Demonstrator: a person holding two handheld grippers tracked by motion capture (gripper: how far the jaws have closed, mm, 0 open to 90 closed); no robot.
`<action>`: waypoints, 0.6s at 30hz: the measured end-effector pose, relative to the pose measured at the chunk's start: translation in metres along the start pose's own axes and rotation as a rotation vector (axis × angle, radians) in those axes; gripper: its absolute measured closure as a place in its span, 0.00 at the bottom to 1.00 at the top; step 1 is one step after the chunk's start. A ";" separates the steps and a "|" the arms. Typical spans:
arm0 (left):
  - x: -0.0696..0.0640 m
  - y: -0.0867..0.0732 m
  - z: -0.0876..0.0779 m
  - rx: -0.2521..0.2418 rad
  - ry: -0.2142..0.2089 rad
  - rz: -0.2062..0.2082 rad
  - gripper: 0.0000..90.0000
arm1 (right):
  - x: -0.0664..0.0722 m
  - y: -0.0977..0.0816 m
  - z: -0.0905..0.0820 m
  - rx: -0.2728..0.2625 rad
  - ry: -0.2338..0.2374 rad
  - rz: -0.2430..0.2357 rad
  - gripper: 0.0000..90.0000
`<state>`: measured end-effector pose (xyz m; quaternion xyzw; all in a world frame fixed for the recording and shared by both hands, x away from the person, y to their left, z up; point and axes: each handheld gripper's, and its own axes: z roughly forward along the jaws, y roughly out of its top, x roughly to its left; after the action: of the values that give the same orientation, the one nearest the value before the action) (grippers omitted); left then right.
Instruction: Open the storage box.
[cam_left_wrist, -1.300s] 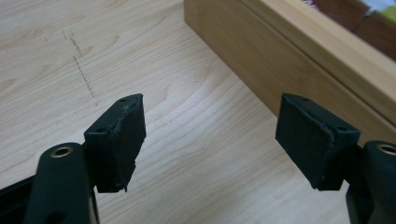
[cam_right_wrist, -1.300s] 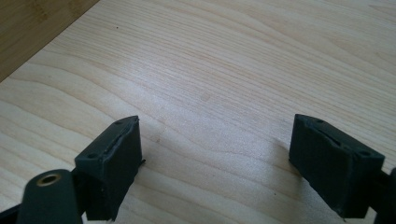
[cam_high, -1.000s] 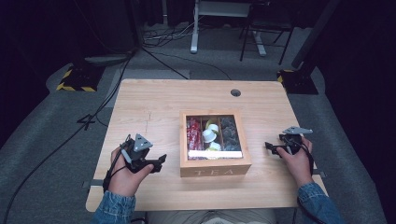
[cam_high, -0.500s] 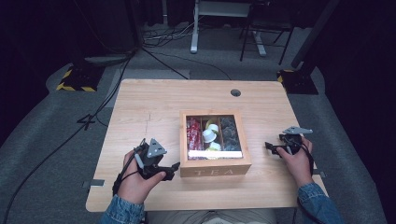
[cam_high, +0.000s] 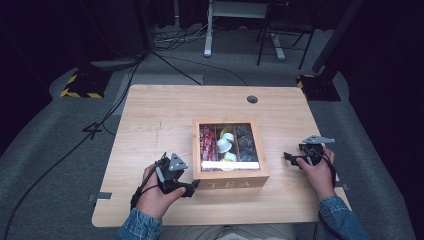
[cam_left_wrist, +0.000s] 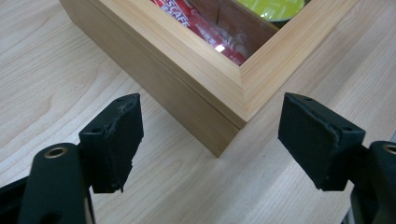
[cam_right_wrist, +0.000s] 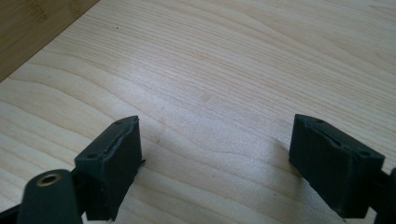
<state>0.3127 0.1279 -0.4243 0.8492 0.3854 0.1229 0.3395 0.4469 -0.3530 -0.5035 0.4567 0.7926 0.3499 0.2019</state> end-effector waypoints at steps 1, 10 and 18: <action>0.000 0.000 0.001 0.004 0.000 0.002 0.32 | 0.000 0.000 0.000 0.000 0.000 0.000 0.19; -0.004 -0.003 0.010 0.038 -0.068 0.037 0.60 | 0.000 0.000 0.000 0.000 0.000 0.000 0.19; -0.003 -0.003 0.009 0.045 -0.074 0.035 0.67 | 0.000 0.000 0.000 0.000 0.000 0.000 0.19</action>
<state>0.3132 0.1224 -0.4327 0.8673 0.3602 0.0884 0.3321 0.4469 -0.3530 -0.5035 0.4566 0.7928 0.3497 0.2019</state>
